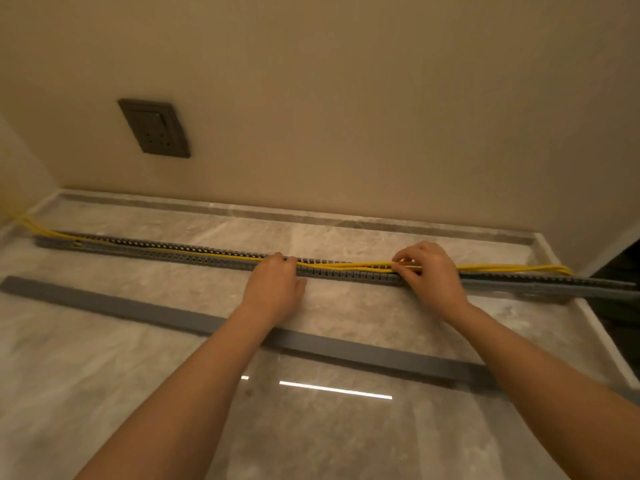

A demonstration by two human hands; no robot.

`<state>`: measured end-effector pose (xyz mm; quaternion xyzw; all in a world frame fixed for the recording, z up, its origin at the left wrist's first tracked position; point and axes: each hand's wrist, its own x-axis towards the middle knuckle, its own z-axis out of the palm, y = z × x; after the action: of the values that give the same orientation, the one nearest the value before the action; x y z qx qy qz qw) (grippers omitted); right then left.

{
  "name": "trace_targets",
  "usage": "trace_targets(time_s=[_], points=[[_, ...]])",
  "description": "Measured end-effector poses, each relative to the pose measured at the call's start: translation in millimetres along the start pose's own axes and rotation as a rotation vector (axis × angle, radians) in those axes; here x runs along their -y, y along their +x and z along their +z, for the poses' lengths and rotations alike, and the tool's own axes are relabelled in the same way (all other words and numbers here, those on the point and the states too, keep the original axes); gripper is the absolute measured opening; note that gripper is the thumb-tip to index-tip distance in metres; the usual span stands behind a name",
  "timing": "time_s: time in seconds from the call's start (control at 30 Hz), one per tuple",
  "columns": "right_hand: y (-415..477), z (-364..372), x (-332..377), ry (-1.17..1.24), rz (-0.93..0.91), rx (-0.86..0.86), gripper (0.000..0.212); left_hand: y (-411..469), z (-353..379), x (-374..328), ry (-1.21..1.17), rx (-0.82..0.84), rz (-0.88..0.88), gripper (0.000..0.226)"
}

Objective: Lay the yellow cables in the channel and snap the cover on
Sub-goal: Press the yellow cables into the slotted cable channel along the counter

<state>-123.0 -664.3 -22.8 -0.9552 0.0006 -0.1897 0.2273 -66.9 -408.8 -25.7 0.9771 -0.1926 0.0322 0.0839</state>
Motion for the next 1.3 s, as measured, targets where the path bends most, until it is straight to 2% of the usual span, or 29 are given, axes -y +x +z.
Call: trace_targets(time_s=[0.1,0.3,0.43,0.57,0.7,0.8,0.97,1.1,1.3], points=[[-9.4,-0.8,-1.4,0.015,-0.08,-0.028,0.013,-0.5,0.4,1.6,-0.044,0.024,-0.032,0.039],[-22.5,-4.9,0.0,-0.211,-0.158,0.108,0.026,-2.3,-0.9,-1.2,-0.07,0.027,-0.061,0.041],[-25.5,-4.3,5.4,-0.339,-0.095,0.216,0.04,-2.0,-1.7,1.2,-0.047,0.016,-0.024,0.042],[-33.1,-2.6,11.4,-0.291,-0.015,0.304,0.049,1.4,-8.7,1.7,0.069,0.055,0.05,0.041],[-34.5,-3.8,20.1,-0.214,0.098,0.286,0.051,11.1,-24.5,-6.8,0.286,0.053,0.099,0.038],[-34.1,-2.4,22.6,-0.175,0.174,0.273,0.053,14.5,-30.5,-28.4,0.262,-0.032,0.173,0.033],[-23.0,-5.4,17.9,0.062,0.311,0.227,0.055,0.6,-12.0,-95.1,-0.188,0.138,0.373,0.03],[-15.5,-13.0,13.0,0.526,0.463,0.182,0.041,-7.9,7.6,-136.2,-0.276,0.075,0.447,0.045],[-7.1,-30.7,-4.8,0.749,0.56,0.19,0.03,-4.8,16.5,-171.2,-0.238,0.012,0.339,0.038]])
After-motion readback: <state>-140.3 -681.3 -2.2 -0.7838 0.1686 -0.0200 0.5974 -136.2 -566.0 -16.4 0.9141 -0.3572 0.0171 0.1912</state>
